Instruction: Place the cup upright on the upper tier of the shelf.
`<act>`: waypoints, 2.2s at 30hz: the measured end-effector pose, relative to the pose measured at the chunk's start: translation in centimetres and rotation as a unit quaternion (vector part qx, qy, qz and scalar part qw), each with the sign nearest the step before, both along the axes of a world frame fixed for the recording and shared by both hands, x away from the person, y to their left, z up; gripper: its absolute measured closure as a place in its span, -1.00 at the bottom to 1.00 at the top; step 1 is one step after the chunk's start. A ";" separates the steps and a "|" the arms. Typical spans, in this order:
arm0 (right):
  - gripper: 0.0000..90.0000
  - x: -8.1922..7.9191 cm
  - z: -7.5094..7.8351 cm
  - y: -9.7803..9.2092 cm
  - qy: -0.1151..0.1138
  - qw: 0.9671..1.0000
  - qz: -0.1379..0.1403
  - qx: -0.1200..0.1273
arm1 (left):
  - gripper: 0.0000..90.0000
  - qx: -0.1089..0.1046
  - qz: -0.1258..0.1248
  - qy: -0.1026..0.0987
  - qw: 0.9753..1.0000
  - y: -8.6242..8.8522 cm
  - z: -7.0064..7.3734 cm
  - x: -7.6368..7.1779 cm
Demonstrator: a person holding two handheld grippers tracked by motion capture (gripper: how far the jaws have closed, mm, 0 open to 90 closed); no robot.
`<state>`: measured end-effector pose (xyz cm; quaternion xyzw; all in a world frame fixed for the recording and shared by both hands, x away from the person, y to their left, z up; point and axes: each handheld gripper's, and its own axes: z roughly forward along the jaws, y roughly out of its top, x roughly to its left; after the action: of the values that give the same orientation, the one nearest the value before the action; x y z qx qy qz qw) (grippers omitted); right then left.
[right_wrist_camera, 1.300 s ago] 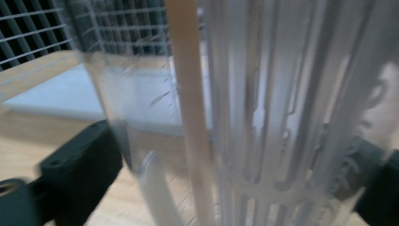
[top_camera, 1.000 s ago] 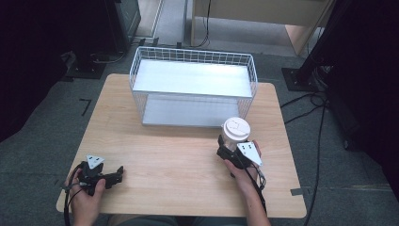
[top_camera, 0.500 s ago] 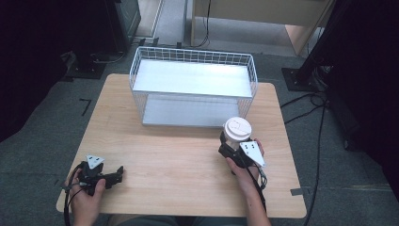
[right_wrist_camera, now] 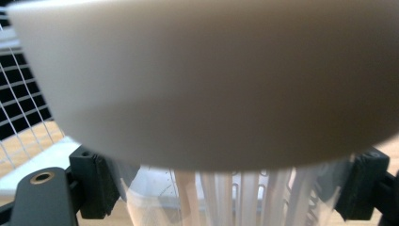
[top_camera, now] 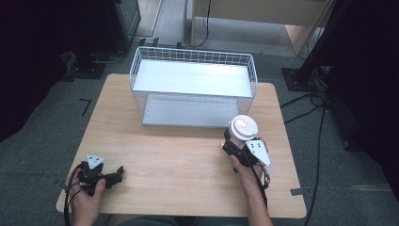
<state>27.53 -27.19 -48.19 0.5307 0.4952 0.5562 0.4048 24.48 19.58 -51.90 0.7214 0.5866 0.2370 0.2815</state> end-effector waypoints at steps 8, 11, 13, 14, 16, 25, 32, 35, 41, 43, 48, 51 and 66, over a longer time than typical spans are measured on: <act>-0.67 -0.1 2.2 0.2 -0.023 1.000 0.003 -0.003 | -1.00 0.000 0.000 -0.001 1.000 0.0 0.0 0.0; -0.66 -0.1 3.2 0.5 -0.032 0.999 0.004 -0.009 | -1.00 -0.001 0.001 -0.001 1.000 0.0 0.0 0.0; -0.66 -0.1 3.9 0.7 -0.036 0.999 0.004 -0.008 | -1.00 0.000 0.001 0.000 1.000 0.0 0.0 0.0; -0.66 0.0 4.2 0.8 -0.041 0.999 0.005 -0.010 | -1.00 0.000 0.000 0.000 1.000 0.0 0.0 0.0; -0.66 0.1 4.9 1.0 -0.047 0.999 0.005 -0.013 | -1.00 0.000 0.000 0.000 1.000 0.0 0.0 0.0; -0.66 0.3 7.7 1.9 -0.068 0.997 0.007 -0.039 | -1.00 0.001 0.001 -0.001 1.000 0.0 0.0 0.0; -0.66 0.9 10.2 2.5 -0.084 0.995 0.012 -0.045 | -1.00 0.000 0.000 0.000 1.000 0.0 0.0 0.0; -0.66 1.3 11.3 2.7 -0.087 0.995 0.014 -0.044 | -1.00 0.000 0.000 -0.001 1.000 0.0 0.0 0.0; -0.66 1.9 13.6 3.1 -0.101 0.994 0.015 -0.037 | -1.00 0.000 0.000 -0.001 1.000 0.0 0.0 0.0; -0.66 2.0 14.1 3.3 -0.105 0.994 0.018 -0.034 | -1.00 0.000 0.000 -0.001 1.000 0.0 0.0 0.0; -0.66 2.4 15.4 3.9 -0.114 0.992 0.025 -0.038 | -1.00 0.000 0.001 -0.001 1.000 0.0 0.0 0.0; -0.66 2.9 16.0 4.2 -0.118 0.992 0.026 -0.041 | -1.00 0.000 0.000 -0.001 1.000 0.0 0.0 0.0; -0.66 6.8 17.6 5.6 -0.104 0.994 0.021 -0.034 | -1.00 0.001 -0.001 -0.001 1.000 0.0 0.0 0.0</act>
<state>34.32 -21.61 -30.60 0.4454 0.4799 0.6000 0.4598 24.49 19.61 -51.90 0.7217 0.5860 0.2376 0.2816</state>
